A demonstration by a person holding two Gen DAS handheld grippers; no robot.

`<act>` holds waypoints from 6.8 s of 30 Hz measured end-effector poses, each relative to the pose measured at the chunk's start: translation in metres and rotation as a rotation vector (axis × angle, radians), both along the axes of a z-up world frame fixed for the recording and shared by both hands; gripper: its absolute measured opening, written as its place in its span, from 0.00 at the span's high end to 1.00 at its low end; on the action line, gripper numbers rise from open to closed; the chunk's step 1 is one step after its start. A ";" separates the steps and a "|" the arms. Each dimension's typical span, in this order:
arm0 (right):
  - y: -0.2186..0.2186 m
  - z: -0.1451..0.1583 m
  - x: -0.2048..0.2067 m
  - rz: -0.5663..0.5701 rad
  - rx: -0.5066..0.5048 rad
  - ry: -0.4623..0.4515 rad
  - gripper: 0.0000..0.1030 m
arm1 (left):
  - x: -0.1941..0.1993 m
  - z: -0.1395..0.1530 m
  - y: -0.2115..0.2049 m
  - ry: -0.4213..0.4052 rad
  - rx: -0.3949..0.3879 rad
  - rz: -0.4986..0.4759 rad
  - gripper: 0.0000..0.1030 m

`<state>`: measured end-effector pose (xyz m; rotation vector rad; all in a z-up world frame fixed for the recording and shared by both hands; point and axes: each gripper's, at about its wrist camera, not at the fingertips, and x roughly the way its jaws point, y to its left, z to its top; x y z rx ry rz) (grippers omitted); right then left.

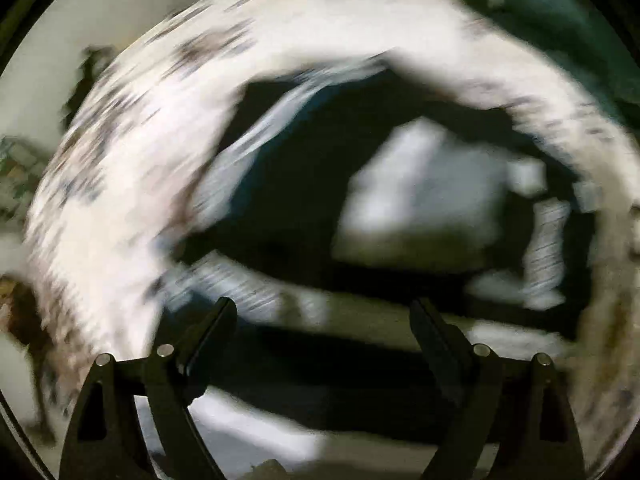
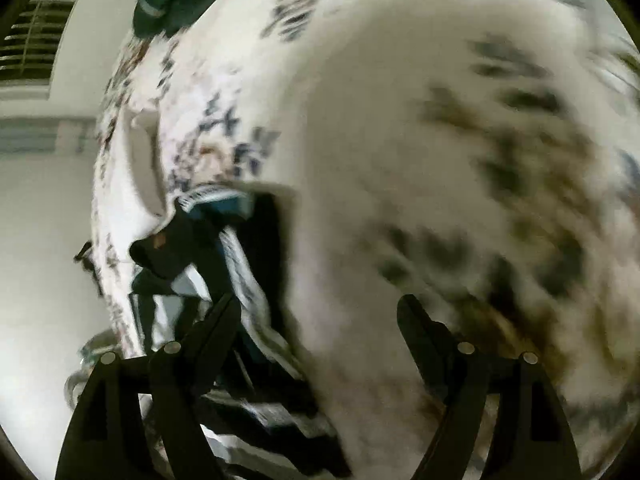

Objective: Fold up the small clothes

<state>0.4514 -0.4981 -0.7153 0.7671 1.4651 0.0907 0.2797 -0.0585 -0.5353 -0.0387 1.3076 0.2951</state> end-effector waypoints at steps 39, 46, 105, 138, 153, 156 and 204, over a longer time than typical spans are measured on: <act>0.046 -0.044 -0.389 -0.234 0.138 0.403 0.43 | -0.179 -0.060 0.154 0.108 -0.391 0.008 0.92; 0.060 -0.048 -0.370 -0.207 0.109 0.342 0.43 | -0.196 -0.052 0.178 0.086 -0.421 0.011 0.93; -0.030 0.040 -0.249 0.166 -0.048 0.271 0.37 | -0.210 -0.027 -0.162 0.227 -0.506 -0.334 0.40; 0.033 0.030 0.085 0.219 0.093 0.034 0.90 | -0.206 0.055 -0.121 -0.012 -0.382 -0.075 0.97; 0.404 0.165 0.123 0.511 -0.291 -0.004 0.90 | -0.250 0.055 0.092 -0.176 -0.575 0.274 0.97; 0.480 0.134 0.131 0.543 -0.387 0.006 0.90 | -0.254 0.024 0.134 -0.196 -0.590 0.348 0.97; 0.359 -0.035 -0.373 0.532 0.071 0.382 0.51 | -0.283 -0.056 0.216 -0.062 -0.622 0.565 0.67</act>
